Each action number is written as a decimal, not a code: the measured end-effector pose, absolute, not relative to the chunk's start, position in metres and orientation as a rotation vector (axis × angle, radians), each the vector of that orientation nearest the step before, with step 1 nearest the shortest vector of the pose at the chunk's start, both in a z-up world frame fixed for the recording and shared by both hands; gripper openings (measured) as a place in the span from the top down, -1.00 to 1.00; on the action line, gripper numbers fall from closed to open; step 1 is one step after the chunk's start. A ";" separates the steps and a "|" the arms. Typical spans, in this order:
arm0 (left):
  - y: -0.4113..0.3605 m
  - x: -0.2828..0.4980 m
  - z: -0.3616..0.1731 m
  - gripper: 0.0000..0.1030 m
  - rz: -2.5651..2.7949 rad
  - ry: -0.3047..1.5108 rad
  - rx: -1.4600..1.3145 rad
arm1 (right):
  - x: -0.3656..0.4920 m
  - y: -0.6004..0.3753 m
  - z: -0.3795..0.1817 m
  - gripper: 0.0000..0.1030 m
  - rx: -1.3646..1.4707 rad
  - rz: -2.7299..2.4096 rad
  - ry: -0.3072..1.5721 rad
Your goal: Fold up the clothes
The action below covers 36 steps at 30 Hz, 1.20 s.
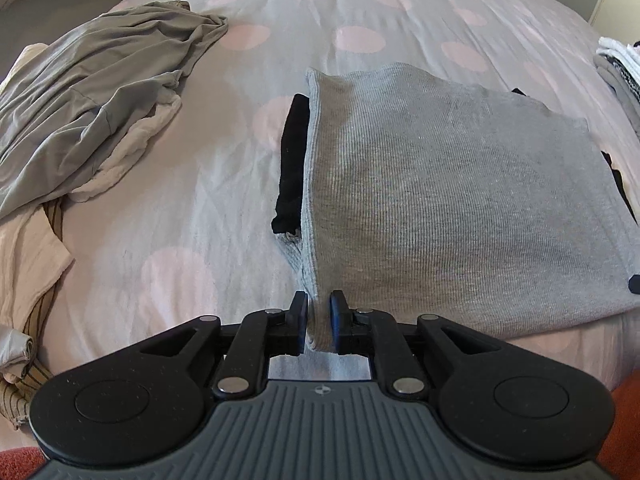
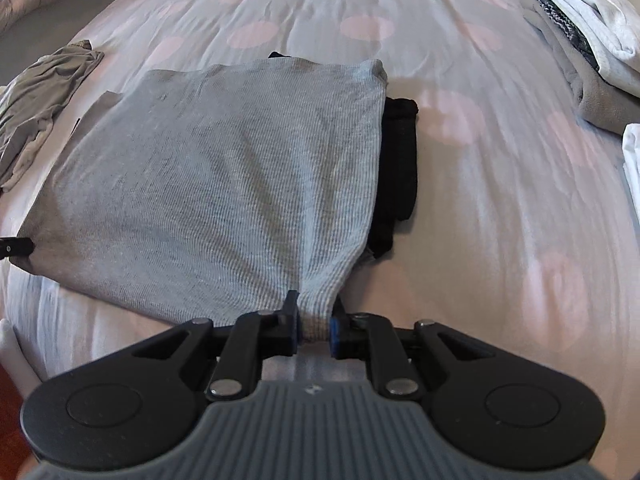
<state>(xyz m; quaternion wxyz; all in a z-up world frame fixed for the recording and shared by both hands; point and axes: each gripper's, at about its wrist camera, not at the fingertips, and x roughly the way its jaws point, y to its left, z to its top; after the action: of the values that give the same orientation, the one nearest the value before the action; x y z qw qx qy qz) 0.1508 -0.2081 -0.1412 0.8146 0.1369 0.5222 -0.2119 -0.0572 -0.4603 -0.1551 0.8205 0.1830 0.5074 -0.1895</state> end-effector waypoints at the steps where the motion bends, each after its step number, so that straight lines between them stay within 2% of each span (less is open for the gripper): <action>1: -0.206 0.151 -0.140 0.82 -0.451 1.109 0.276 | -0.058 -0.459 -0.154 0.61 0.378 -0.405 1.080; 3: -0.201 0.152 -0.137 0.81 -0.457 1.102 0.240 | -0.058 -0.455 -0.150 0.52 0.349 -0.418 1.084; 6: -0.195 0.152 -0.131 0.63 -0.464 1.088 0.189 | -0.061 -0.450 -0.141 0.30 0.313 -0.429 1.075; 12: -0.188 0.153 -0.115 0.33 -0.505 1.028 0.096 | -0.072 -0.456 -0.124 0.23 0.379 -0.440 0.975; 14: -0.192 0.156 -0.108 0.21 -0.519 1.002 0.090 | -0.072 -0.460 -0.122 0.03 0.412 -0.449 0.942; 16: -0.196 0.160 -0.100 0.21 -0.532 0.974 0.088 | -0.070 -0.463 -0.119 -0.10 0.445 -0.450 0.903; 24: -0.227 0.189 -0.088 0.13 -0.570 0.901 0.136 | -0.053 -0.479 -0.114 -0.10 0.513 -0.501 0.791; 26: -0.232 0.195 -0.093 0.13 -0.587 0.887 0.161 | -0.049 -0.488 -0.118 -0.24 0.545 -0.526 0.774; 31: -0.235 0.206 -0.117 0.12 -0.655 0.845 0.186 | -0.045 -0.516 -0.130 -0.25 0.614 -0.578 0.747; 36: -0.228 0.225 -0.144 0.12 -0.626 0.930 0.157 | -0.041 -0.537 -0.142 -0.29 0.632 -0.618 0.732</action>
<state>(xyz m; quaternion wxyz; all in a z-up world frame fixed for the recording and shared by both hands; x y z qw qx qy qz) 0.2249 -0.2282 -0.1439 0.8440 0.0744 0.4407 -0.2966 -0.0409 -0.5365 -0.1418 0.8398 0.2990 0.3464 -0.2923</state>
